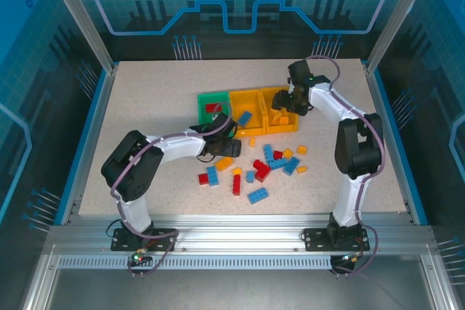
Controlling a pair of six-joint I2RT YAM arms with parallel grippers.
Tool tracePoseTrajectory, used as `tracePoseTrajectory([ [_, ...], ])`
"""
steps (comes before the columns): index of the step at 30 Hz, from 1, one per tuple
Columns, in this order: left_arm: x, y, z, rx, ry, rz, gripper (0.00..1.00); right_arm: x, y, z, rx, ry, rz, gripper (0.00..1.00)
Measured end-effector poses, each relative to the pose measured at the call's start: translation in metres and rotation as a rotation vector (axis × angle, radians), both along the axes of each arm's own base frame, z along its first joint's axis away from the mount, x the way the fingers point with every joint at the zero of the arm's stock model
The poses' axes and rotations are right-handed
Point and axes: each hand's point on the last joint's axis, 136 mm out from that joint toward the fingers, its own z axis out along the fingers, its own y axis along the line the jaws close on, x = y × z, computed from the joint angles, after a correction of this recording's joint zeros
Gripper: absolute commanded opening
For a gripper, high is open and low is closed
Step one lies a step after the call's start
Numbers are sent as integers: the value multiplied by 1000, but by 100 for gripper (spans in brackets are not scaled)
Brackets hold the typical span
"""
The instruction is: Sort the legos into containers by color
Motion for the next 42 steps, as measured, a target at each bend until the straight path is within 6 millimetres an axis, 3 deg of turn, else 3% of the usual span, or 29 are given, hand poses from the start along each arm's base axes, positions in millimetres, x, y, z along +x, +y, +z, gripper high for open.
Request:
tracePoseTrajectory([
  [4,1,1,-4,10,7,-4,83,-4,-6,17,-16,-38,-7,70],
  [9,6,-3,-5,9,-3,-21,63,-11,-20,40,-39,-93,-25,71],
  [15,7,-7,-5,-7,-6,-34,37,-29,-54,29,-64,-60,-91,71],
  [18,8,-8,-4,-12,-12,-34,31,-37,-66,25,-69,-46,-116,71],
  [23,8,-11,2,-34,-16,-33,31,-44,-76,25,-73,-48,-129,71],
  [27,9,-17,28,-84,-55,-41,31,-42,-75,22,-66,-60,-124,71],
  [31,23,-35,70,-164,-134,-62,32,-47,-71,7,-43,-46,-117,71],
  [38,76,-102,158,-359,-284,-142,32,-71,-69,-14,-9,-5,-130,71],
  [42,101,-139,166,-419,-295,-190,32,-92,-69,-15,5,2,-144,71],
])
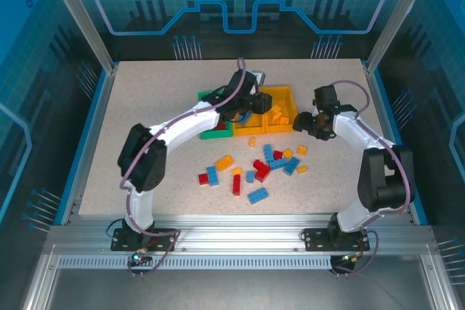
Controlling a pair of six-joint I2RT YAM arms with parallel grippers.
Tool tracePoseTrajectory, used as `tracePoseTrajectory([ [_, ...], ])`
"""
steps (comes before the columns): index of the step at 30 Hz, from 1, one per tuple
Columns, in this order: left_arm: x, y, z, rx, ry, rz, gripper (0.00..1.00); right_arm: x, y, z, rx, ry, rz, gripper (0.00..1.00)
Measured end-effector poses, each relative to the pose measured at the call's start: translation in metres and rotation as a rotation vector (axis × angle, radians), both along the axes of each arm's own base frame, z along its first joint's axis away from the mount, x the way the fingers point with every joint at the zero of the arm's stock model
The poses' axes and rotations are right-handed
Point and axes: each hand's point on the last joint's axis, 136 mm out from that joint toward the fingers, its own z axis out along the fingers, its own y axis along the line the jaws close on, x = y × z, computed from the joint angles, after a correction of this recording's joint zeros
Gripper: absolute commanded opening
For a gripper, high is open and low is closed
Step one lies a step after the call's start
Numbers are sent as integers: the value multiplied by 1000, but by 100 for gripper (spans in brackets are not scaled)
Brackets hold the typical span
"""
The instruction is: Sort the legos into containers by color
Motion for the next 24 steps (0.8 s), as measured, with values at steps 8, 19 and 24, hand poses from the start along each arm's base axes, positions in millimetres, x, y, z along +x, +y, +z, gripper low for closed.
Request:
tracePoseTrajectory([
  [8,32,-45,-50,-4,86,-74,36,-42,16,-6,17,35,28,74],
  [19,32,-46,-68,6,146,-61,74,-102,41,-31,49,155,43,70],
  [24,23,-37,-64,7,138,-51,99,-121,71,-24,60,147,113,70],
])
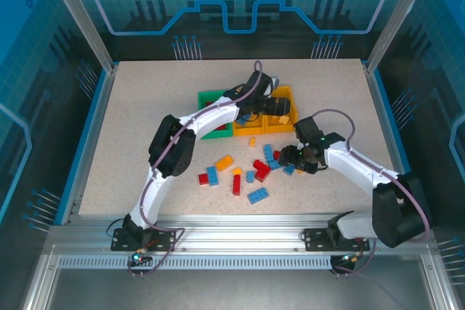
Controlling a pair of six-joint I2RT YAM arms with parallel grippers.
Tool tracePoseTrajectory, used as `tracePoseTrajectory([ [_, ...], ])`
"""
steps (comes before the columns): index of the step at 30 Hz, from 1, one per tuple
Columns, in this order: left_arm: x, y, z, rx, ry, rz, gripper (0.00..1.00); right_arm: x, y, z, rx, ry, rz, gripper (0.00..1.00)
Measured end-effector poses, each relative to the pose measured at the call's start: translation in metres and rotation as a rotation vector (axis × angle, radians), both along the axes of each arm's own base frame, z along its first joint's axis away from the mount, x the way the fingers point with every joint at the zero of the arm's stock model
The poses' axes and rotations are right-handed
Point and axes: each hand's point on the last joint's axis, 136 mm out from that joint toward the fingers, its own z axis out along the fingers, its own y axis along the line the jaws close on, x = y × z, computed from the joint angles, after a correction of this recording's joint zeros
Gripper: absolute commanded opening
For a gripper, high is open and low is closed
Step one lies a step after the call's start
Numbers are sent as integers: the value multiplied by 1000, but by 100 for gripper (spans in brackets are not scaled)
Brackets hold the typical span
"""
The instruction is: Sort the legos into containers by color
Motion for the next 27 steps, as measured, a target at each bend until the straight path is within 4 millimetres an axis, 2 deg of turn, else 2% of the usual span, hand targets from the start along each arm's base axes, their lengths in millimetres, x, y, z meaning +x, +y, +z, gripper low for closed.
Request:
tracePoseTrajectory([
  [6,-22,26,23,15,-34,29,99,-32,33,14,53,-11,27,73],
  [10,-35,47,43,23,-71,62,99,-61,54,7,84,45,8,73],
  [13,-39,60,50,23,-87,84,99,-81,68,-1,91,97,-14,74],
  [17,-42,81,40,46,-76,121,99,-93,85,-12,70,148,-42,74],
  [22,-49,113,16,96,-37,170,99,-93,102,-25,55,185,-85,74],
  [27,-58,138,18,112,-43,211,99,-91,105,-35,37,206,-122,72],
])
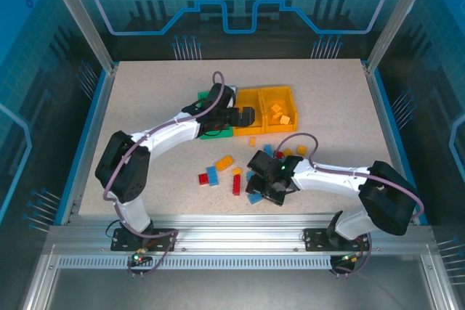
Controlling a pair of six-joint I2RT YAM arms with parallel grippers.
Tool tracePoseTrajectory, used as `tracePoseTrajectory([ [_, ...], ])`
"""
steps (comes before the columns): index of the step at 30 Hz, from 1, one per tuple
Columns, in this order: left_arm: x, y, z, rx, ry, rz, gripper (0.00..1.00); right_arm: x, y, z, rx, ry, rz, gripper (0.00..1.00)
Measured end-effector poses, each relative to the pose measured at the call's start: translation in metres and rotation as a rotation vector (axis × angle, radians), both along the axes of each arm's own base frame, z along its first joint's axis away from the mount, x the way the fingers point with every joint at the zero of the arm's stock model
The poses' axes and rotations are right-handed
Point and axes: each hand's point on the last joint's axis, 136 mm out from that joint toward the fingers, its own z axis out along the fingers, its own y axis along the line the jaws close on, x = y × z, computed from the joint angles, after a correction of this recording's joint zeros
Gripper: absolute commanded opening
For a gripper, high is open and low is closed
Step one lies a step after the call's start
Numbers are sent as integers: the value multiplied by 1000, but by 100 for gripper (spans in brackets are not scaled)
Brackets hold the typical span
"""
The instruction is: Sort the legos into containers by color
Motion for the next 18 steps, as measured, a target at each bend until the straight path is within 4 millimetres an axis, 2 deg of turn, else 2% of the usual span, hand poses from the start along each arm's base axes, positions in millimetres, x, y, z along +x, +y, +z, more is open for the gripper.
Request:
tracePoseTrajectory([
  [4,-7,16,13,-5,-31,27,99,3,4,-6,-12,13,-15,70],
  [8,-14,30,17,-1,-47,47,99,6,8,-11,-19,19,-20,64],
  [16,-28,52,2,23,-23,78,99,1,-2,-15,-73,46,-19,34],
  [18,-31,57,1,28,-22,86,99,2,-2,-13,-76,43,-14,31],
])
